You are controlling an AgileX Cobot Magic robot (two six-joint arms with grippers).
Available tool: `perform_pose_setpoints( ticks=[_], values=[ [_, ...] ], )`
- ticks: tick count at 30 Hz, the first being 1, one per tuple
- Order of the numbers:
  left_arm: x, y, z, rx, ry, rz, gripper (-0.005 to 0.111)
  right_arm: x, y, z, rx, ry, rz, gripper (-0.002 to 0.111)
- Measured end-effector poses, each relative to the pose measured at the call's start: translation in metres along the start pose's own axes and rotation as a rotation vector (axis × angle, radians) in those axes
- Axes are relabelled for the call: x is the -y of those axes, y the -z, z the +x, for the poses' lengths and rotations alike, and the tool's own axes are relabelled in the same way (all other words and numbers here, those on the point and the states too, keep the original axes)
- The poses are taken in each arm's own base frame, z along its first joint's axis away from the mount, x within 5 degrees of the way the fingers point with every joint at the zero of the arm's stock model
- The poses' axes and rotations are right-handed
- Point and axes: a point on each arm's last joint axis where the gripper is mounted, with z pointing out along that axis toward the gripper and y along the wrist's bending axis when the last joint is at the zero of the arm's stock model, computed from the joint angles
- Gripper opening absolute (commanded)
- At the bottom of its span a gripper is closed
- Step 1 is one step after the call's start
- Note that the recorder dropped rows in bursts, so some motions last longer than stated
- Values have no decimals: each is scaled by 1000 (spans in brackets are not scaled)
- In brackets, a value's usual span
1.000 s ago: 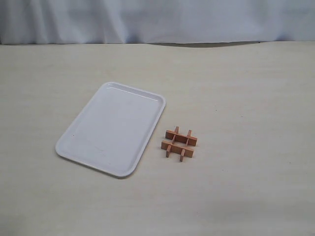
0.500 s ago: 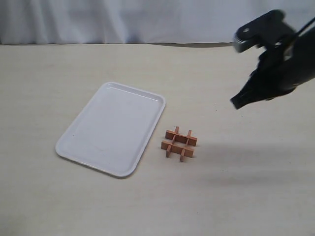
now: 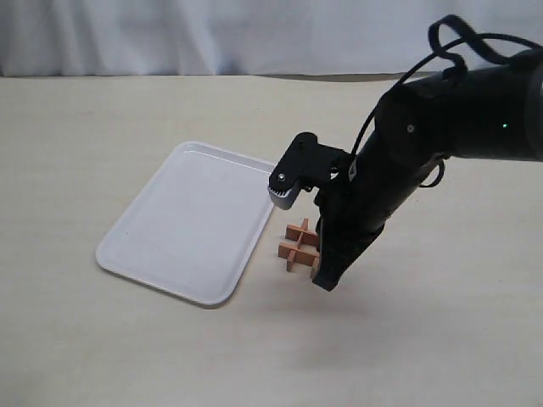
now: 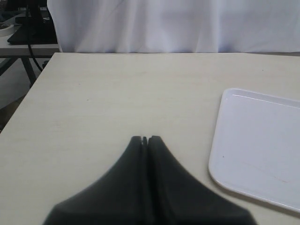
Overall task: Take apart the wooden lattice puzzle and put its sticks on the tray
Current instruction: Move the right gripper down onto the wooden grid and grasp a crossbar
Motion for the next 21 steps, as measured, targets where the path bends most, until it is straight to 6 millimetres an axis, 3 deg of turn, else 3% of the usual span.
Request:
perform_pose_setpoints(
  ticks=[8, 15, 21],
  values=[
    [0, 0, 0, 0, 0, 0, 0, 0, -16, 1, -39, 12, -16, 40],
    [0, 0, 0, 0, 0, 0, 0, 3, -41, 7, -130, 73, -12, 40],
    [0, 0, 0, 0, 0, 0, 0, 6, -49, 6, -119, 87, 8, 40]
  ],
)
